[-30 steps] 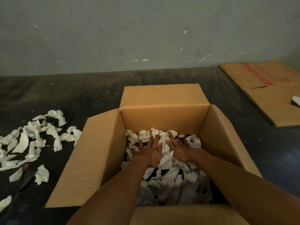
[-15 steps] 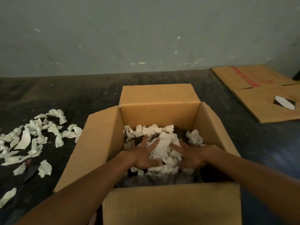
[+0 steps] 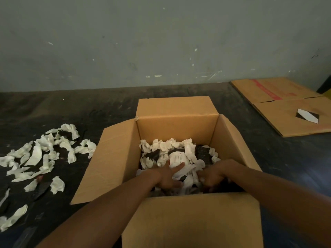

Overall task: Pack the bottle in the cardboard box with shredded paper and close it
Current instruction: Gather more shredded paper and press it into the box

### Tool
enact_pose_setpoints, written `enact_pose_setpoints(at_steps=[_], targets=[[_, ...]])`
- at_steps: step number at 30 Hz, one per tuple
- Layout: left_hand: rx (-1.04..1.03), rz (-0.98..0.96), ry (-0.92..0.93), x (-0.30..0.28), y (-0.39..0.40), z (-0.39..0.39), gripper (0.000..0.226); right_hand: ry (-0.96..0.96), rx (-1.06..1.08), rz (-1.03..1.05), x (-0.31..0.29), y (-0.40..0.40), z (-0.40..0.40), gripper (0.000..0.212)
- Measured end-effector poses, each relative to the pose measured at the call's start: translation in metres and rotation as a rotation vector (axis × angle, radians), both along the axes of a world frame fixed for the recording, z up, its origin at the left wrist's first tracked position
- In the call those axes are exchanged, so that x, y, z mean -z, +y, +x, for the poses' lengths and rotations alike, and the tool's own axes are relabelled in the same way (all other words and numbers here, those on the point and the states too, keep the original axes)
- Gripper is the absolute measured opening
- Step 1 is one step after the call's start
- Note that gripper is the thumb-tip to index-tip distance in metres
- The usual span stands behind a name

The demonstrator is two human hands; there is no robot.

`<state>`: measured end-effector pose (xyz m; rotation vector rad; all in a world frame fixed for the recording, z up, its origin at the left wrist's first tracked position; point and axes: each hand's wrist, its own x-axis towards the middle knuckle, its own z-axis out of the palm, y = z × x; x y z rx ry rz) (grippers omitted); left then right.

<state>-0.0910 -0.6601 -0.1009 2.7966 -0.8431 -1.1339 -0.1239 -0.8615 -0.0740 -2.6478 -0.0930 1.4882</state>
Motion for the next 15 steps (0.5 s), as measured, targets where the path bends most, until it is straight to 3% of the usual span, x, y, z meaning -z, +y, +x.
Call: enact_pose_setpoints(at_steps=[3, 7, 11, 15], targets=[[-0.003, -0.008, -0.029, -0.014, 0.007, 0.007, 0.073, -0.086, 0.030, 0.026, -0.033, -0.004, 0.007, 0.077], [-0.079, -0.099, -0.037, -0.051, 0.018, 0.010, 0.068, -0.262, 0.139, 0.122, -0.065, -0.003, 0.021, 0.054], [-0.186, -0.331, -0.307, -0.089, 0.037, 0.009, 0.050, -0.594, 0.141, 0.131, -0.084, 0.021, 0.025, 0.053], [-0.258, -0.426, -0.597, -0.112, 0.074, -0.002, 0.053, -0.783, 0.141, 0.127, -0.095, 0.072, 0.016, 0.067]])
